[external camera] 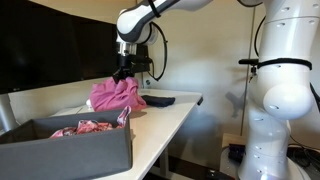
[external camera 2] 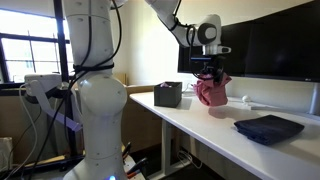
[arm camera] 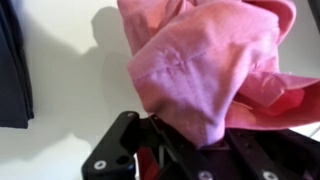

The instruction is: Put the clothes in the box

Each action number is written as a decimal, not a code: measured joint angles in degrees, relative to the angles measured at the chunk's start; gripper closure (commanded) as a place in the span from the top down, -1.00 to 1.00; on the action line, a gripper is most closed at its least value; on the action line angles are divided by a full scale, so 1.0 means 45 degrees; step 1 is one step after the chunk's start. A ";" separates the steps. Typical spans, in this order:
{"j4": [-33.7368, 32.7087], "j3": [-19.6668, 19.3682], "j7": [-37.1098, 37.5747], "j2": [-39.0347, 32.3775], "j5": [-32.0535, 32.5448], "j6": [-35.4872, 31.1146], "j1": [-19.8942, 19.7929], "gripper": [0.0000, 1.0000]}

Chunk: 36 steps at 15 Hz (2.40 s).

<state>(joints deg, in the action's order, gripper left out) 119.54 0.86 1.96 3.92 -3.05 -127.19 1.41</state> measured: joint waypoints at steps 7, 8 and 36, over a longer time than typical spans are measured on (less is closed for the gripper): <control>-0.1062 0.0735 0.0576 0.0234 0.0033 0.0779 0.0600 -0.79; -0.1340 0.0879 0.0637 0.0237 0.0038 0.0923 0.0715 -0.79; -0.3716 0.2739 0.1083 -0.2841 -0.2283 0.4181 0.2745 -0.82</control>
<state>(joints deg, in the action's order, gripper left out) 102.82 13.18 6.83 -8.86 -13.32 -108.37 13.77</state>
